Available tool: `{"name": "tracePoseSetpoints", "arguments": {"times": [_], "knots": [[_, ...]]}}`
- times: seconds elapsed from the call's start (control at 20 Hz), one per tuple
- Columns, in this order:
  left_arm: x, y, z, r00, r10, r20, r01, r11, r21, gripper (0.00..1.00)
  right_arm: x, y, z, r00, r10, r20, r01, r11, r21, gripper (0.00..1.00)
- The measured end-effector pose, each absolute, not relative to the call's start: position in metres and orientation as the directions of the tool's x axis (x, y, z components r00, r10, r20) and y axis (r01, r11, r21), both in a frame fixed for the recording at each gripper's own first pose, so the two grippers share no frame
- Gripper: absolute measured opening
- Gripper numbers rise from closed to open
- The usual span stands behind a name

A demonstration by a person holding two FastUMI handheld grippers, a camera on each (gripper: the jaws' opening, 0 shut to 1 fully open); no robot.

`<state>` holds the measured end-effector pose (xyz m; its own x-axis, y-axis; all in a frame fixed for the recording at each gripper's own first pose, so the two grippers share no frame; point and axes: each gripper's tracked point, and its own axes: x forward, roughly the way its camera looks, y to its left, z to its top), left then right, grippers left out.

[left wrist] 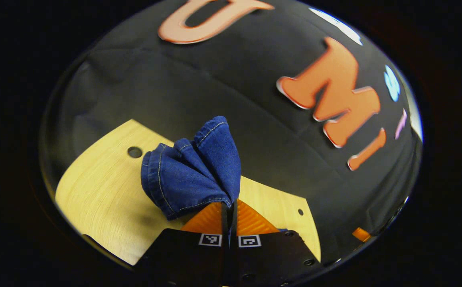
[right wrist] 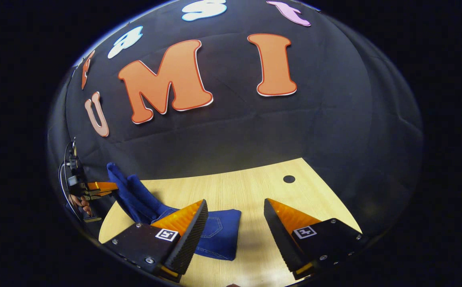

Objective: Grasp the waist and the cuffs of the jeans and fold them to make the two legs overlap; first hold the waist and fold one-third of the jeans toward the cuffs, then hold the cuffs and fold the remaining one-third in the same direction to finish folding.

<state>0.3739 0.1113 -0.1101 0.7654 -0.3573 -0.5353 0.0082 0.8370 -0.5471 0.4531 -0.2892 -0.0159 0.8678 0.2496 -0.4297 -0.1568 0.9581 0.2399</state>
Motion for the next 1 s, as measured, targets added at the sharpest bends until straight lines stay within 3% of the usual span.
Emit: {"name": "tracePoseSetpoints", "arguments": {"times": [0.25, 0.5, 0.7, 0.8, 0.9, 1.0], "knots": [[0.356, -0.033, -0.119, 0.682, -0.45, -0.576, 0.278, 0.889, -0.365, 0.01, 0.442, -0.32, -0.007, 0.887, 0.241, -0.395, -0.163, 0.962, 0.22, 0.89], [0.325, -0.123, -0.183, 0.589, -0.413, -0.695, 0.473, 0.873, -0.118, 0.04, 0.432, -0.344, -0.016, 0.886, 0.24, -0.396, -0.162, 0.962, 0.219, 0.89], [0.294, -0.17, -0.166, 0.536, -0.55, -0.641, 0.519, 0.813, -0.265, 0.14, 0.43, -0.367, -0.022, 0.889, 0.224, -0.4, -0.145, 0.965, 0.218, 0.9], [0.293, -0.174, -0.139, 0.557, -0.591, -0.584, 0.526, 0.795, -0.303, 0.52, 0.434, -0.373, -0.021, 0.894, 0.216, -0.392, -0.138, 0.966, 0.218, 0.9], [0.306, -0.156, -0.103, 0.641, -0.57, -0.514, 0.512, 0.816, -0.268, 0.58, 0.436, -0.374, -0.017, 0.903, 0.211, -0.374, -0.136, 0.967, 0.216, 0.9], [0.315, -0.132, -0.069, 0.725, -0.529, -0.441, 0.476, 0.848, -0.235, 0.71, 0.44, -0.369, -0.009, 0.915, 0.204, -0.347, -0.14, 0.97, 0.201, 0.89]]}}
